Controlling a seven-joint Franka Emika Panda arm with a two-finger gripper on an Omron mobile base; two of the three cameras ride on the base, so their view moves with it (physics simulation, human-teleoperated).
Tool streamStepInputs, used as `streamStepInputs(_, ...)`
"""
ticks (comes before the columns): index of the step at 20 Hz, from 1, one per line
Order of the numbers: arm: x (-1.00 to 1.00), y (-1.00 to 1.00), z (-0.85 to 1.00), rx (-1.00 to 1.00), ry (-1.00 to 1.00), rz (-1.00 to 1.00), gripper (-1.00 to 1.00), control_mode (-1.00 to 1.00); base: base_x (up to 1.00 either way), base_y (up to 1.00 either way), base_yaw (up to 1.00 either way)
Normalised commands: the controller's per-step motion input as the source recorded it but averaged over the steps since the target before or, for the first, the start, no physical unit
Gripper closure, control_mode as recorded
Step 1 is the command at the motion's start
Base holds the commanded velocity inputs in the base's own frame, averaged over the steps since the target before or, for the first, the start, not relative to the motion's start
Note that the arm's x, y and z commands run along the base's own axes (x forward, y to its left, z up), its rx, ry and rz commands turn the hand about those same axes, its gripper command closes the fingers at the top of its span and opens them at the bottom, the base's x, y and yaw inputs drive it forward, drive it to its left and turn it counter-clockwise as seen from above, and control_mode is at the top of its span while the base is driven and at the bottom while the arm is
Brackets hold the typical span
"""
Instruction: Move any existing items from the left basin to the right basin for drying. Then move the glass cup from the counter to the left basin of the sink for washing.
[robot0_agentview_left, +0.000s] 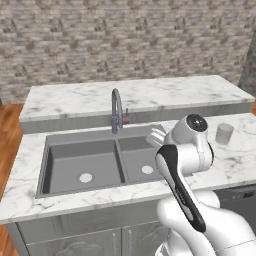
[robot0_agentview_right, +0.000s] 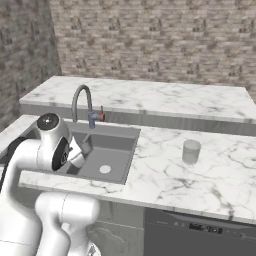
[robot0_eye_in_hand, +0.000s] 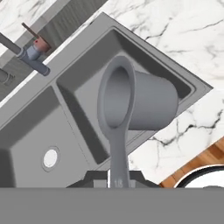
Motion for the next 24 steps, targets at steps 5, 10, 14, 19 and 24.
streamStepInputs(5, 0.16, -0.09, -0.33, 0.00, 0.00, -0.01, 1.00, -1.00, 0.00, 0.00, 0.00)
streamStepInputs(10, 0.36, 0.00, -0.34, 0.00, 0.00, 0.00, 1.00, -1.00, 0.00, 0.00, 0.00)
streamStepInputs(14, 0.39, -0.01, -0.30, 0.00, 0.00, 0.00, 1.00, -1.00, 0.00, 0.00, 0.00)
streamStepInputs(19, 0.39, 0.00, -0.24, 0.00, 0.08, 0.00, 1.00, -1.00, 0.00, 0.00, 0.00)
streamStepInputs(24, 0.42, 0.00, -0.17, 0.00, 0.13, 0.00, 1.00, -1.00, 0.00, 0.00, 0.00)
